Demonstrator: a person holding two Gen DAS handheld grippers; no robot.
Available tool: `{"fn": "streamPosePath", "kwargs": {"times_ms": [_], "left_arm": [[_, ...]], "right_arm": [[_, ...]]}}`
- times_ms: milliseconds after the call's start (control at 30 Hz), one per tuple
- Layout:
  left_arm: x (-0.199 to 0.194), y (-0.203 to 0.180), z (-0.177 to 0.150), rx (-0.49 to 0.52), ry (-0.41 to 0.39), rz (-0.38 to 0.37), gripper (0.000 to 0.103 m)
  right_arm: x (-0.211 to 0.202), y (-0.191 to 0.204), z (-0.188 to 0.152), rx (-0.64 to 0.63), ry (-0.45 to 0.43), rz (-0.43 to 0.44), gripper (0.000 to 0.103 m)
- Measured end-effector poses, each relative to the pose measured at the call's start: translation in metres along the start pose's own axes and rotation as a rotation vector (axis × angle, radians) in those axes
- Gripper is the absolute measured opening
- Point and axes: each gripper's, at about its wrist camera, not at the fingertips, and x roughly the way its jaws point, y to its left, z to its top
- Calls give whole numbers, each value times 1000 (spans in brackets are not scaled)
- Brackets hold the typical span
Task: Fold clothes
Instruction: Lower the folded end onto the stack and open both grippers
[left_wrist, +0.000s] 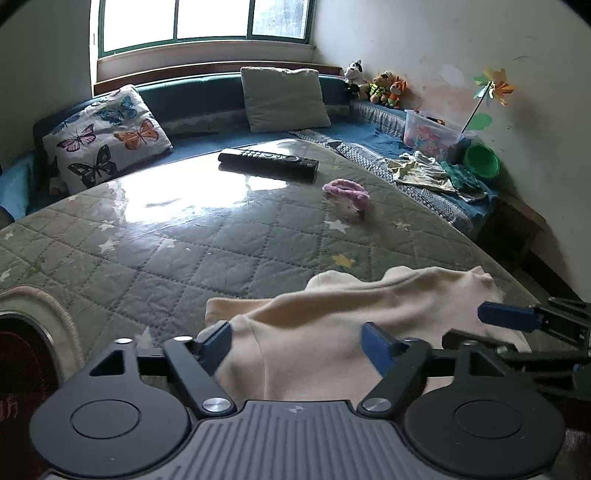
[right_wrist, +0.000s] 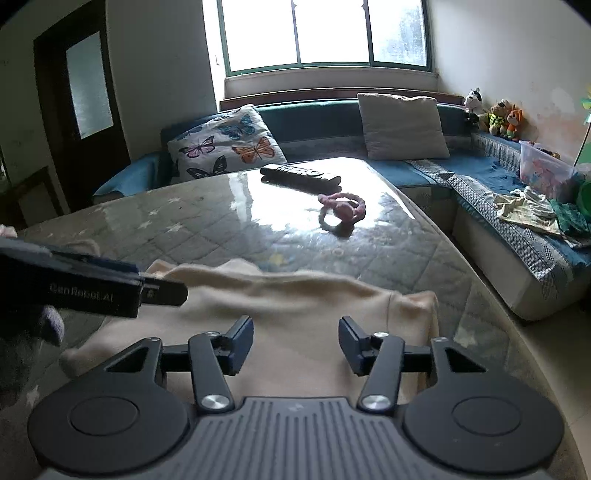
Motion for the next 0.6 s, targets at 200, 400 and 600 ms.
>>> {"fn": "streamPosePath", "kwargs": {"times_ms": [200,400,600], "left_arm": [[-20,-5,-17,10,-15,8,100],[-34,-9,-36,17,-24,20,103],[-36,-5,-56,21,-4,47,103]], "right_arm": [[-22,8,-21,4,3,-2,62],[-40,6,-43,44,-4,-27,68],[-54,4,-59,57,-8,-41,74]]}}
